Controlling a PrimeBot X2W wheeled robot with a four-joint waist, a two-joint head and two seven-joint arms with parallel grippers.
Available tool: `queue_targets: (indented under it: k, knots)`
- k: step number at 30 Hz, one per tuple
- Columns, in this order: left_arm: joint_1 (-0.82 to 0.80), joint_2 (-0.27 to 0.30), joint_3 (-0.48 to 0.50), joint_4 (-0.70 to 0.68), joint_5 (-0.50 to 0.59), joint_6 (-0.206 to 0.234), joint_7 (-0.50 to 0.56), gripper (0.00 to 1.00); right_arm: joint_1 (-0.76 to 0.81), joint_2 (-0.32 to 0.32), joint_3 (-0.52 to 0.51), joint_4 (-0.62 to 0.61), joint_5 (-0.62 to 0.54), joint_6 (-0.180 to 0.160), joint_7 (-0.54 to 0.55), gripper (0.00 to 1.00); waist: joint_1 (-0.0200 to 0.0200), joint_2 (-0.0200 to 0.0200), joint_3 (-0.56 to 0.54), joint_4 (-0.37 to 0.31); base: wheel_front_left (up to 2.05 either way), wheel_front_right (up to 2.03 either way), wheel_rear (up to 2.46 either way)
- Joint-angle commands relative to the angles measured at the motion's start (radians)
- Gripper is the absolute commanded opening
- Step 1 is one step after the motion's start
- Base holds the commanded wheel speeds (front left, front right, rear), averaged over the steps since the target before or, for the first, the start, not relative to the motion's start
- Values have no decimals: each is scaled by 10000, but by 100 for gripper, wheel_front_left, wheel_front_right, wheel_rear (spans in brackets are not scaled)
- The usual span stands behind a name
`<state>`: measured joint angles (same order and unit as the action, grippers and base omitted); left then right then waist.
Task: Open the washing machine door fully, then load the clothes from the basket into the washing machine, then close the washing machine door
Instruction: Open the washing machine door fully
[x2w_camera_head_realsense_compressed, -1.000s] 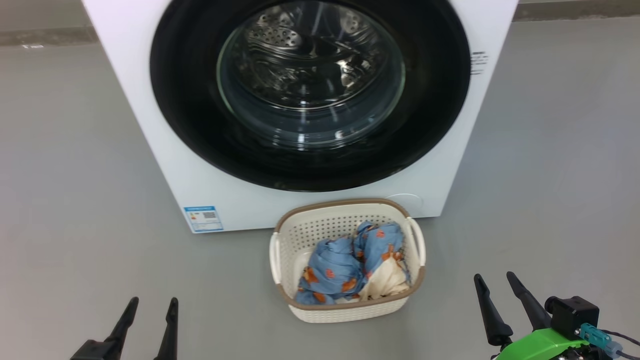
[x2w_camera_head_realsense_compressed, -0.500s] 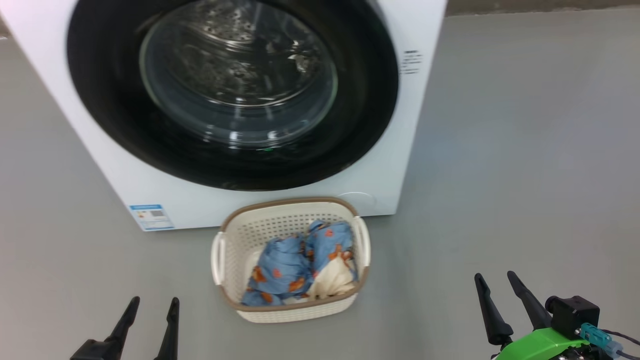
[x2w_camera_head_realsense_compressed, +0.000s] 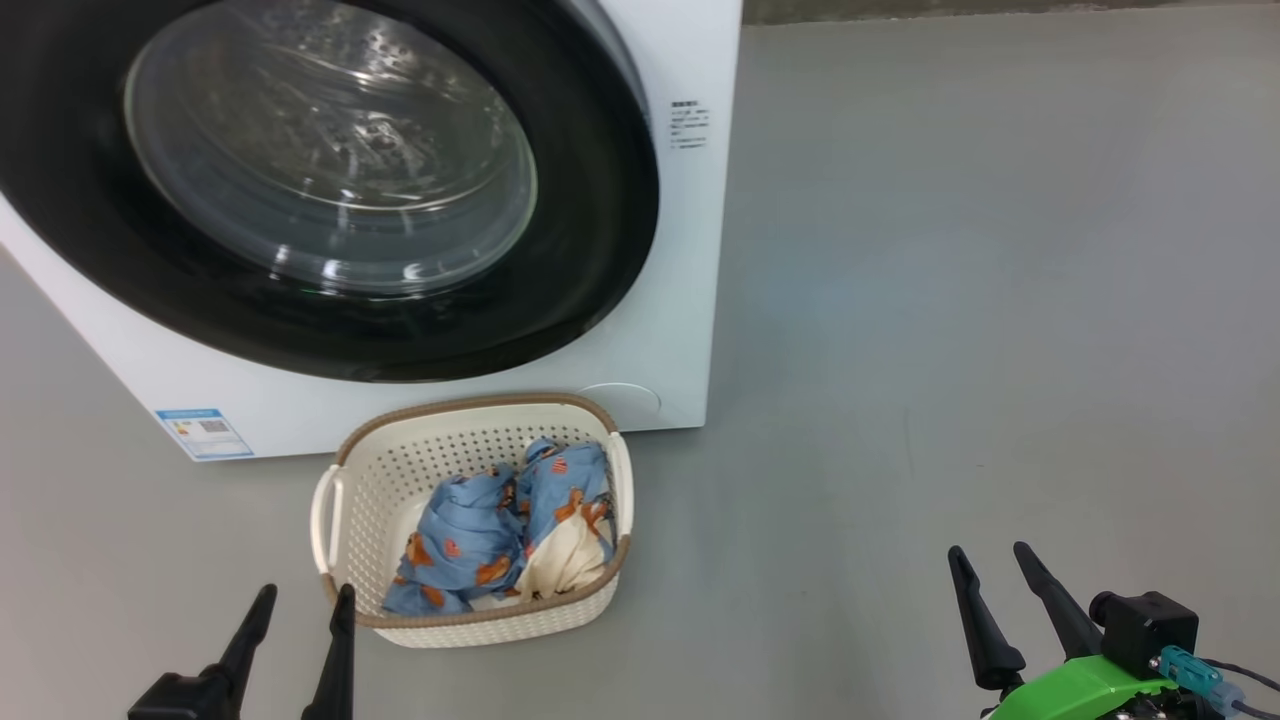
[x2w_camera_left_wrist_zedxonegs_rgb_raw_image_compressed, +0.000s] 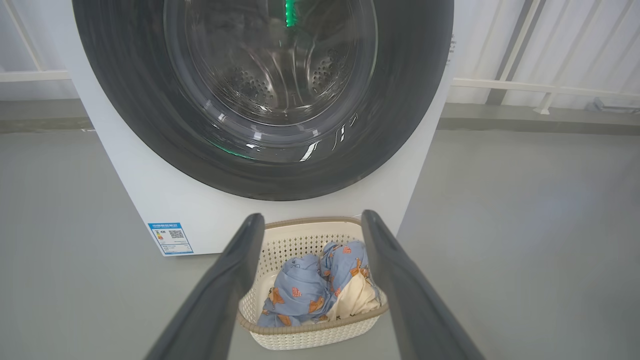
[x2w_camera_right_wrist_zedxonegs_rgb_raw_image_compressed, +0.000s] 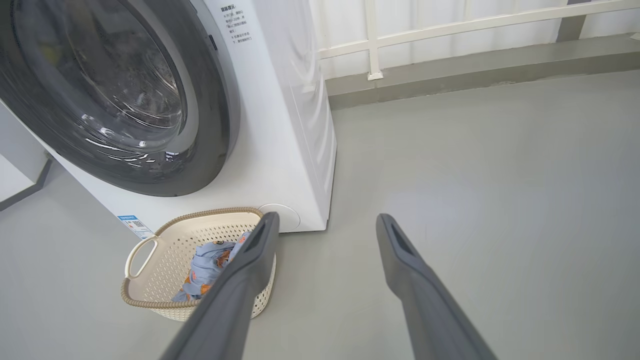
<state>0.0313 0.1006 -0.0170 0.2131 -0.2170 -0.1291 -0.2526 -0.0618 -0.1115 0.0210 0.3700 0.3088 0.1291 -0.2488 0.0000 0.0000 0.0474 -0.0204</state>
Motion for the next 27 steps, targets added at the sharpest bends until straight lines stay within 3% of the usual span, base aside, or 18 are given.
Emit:
queue_targets:
  k: [1,12,13,15,20,27]
  knots:
    - [-434,170,335,-241,-79,-16,-92,100,-370,-43,235,-245,-86,16,-130,100,0,0,14,7,49,49,-98]
    - [-454,137,187,-217,-127,-16,-92,100,-558,-2,412,-151,-26,16,-130,100,0,0,77,93,12,12,-23]
    - [-449,132,180,-224,-133,-16,-92,100,-599,2,449,-136,1,16,-130,71,0,0,85,101,0,0,0]
    - [-439,116,174,-236,-145,-16,-92,100,-704,11,559,-122,65,16,-130,0,0,0,96,122,0,0,0]
    - [-407,79,162,-261,-172,-16,-92,100,-1024,128,717,-165,591,16,-130,0,0,0,138,170,0,0,0]
    - [-468,65,68,-316,-209,-16,-92,100,-2272,334,1162,-272,2757,16,-130,0,0,0,373,270,0,0,0]
